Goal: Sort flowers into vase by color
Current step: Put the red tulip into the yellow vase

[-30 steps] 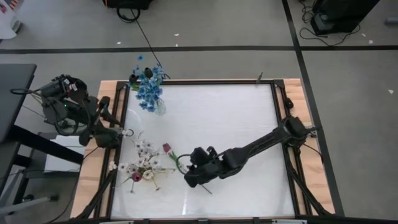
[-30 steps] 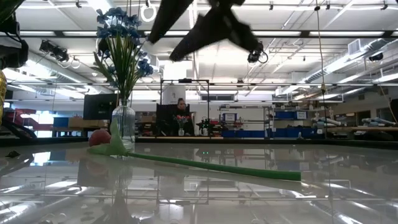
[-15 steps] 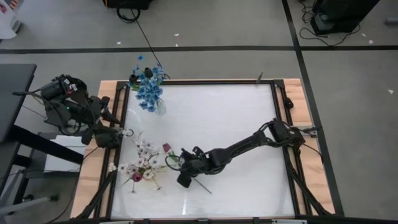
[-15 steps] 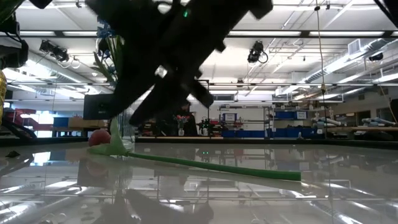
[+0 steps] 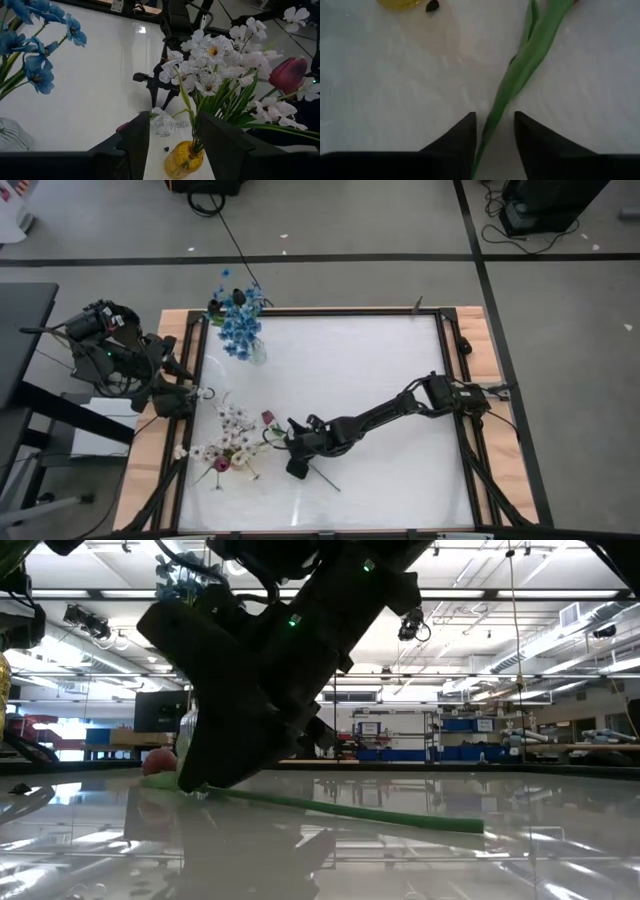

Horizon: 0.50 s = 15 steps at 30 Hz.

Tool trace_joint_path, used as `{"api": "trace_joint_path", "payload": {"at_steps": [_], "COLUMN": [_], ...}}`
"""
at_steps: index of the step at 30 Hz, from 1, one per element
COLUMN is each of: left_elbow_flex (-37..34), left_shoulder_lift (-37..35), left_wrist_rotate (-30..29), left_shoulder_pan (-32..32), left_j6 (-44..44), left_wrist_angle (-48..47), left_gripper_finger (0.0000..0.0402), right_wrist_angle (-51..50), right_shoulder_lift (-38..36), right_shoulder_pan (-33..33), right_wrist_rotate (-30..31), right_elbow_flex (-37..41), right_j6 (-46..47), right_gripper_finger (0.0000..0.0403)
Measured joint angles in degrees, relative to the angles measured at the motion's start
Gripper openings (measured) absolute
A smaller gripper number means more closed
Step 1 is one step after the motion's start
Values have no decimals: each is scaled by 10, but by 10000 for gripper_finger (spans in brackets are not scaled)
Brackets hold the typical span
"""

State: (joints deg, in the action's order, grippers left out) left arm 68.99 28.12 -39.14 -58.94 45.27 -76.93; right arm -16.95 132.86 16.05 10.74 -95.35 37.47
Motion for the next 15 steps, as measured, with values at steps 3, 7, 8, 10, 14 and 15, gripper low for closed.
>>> {"api": "trace_joint_path", "payload": {"at_steps": [3, 7, 8, 10, 14, 15], "left_elbow_flex": [0, 0, 0, 0, 0, 0], "left_shoulder_lift": [0, 0, 0, 0, 0, 0], "left_wrist_rotate": [0, 0, 0, 0, 0, 0], "left_shoulder_pan": [0, 0, 0, 0, 0, 0], "left_j6": [5, 4, 4, 4, 4, 5], "left_wrist_angle": [0, 0, 0, 0, 0, 0], "left_gripper_finger": [176, 176, 176, 176, 176, 176], "right_wrist_angle": [-6, -13, -17, -30, -55, -62], "right_shoulder_lift": [-3, -4, -4, -4, -18, -24], "right_shoulder_pan": [0, -1, -1, -1, 4, 7], "right_wrist_rotate": [8, 1, -1, 0, 1, 9], "right_elbow_flex": [1, 1, 1, 0, 3, 4], "right_j6": [0, 22, 36, 84, 164, 179], "right_gripper_finger": [98, 17, 13, 19, 10, 7]}}
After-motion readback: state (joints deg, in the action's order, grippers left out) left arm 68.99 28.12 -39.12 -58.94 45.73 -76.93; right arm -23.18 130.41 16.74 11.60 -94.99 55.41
